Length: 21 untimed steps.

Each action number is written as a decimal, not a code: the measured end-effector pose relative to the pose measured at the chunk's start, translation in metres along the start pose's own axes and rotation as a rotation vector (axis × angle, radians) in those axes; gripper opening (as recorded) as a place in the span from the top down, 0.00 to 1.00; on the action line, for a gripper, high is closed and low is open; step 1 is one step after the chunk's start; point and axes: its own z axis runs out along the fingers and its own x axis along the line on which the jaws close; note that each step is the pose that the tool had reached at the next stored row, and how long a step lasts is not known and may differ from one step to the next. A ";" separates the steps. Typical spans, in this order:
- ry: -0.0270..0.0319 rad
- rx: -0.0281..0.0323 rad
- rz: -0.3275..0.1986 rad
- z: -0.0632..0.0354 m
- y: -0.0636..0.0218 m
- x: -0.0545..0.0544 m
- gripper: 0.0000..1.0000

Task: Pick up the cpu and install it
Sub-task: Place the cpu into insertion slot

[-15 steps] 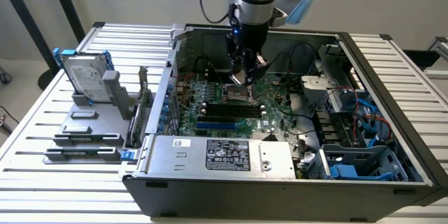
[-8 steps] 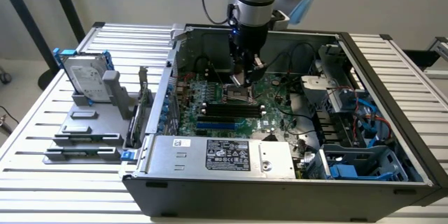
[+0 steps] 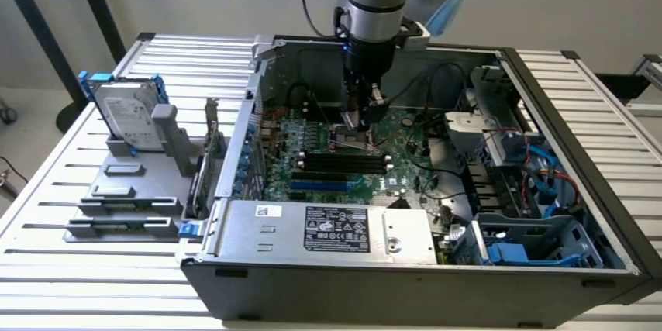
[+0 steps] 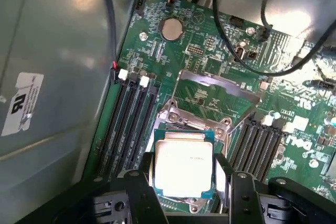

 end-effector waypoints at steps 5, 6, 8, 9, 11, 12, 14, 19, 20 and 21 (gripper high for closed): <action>-0.0022 -0.0041 0.091 0.0029 -0.0001 0.000 0.45; -0.0027 -0.0049 0.109 0.0034 -0.0001 0.000 0.45; -0.0035 -0.0063 0.146 0.0049 -0.0001 0.000 0.45; -0.0040 -0.0067 0.163 0.0056 -0.0001 0.000 0.45; -0.0048 -0.0073 0.191 0.0071 -0.0004 0.000 0.45; -0.0051 -0.0075 0.199 0.0080 -0.0009 0.000 0.45; -0.0052 -0.0081 0.208 0.0099 -0.0033 0.000 0.45; -0.0058 -0.0089 0.229 0.0126 -0.0096 0.002 0.45; -0.0058 -0.0093 0.236 0.0132 -0.0101 0.002 0.45; -0.0060 -0.0095 0.240 0.0141 -0.0111 0.002 0.45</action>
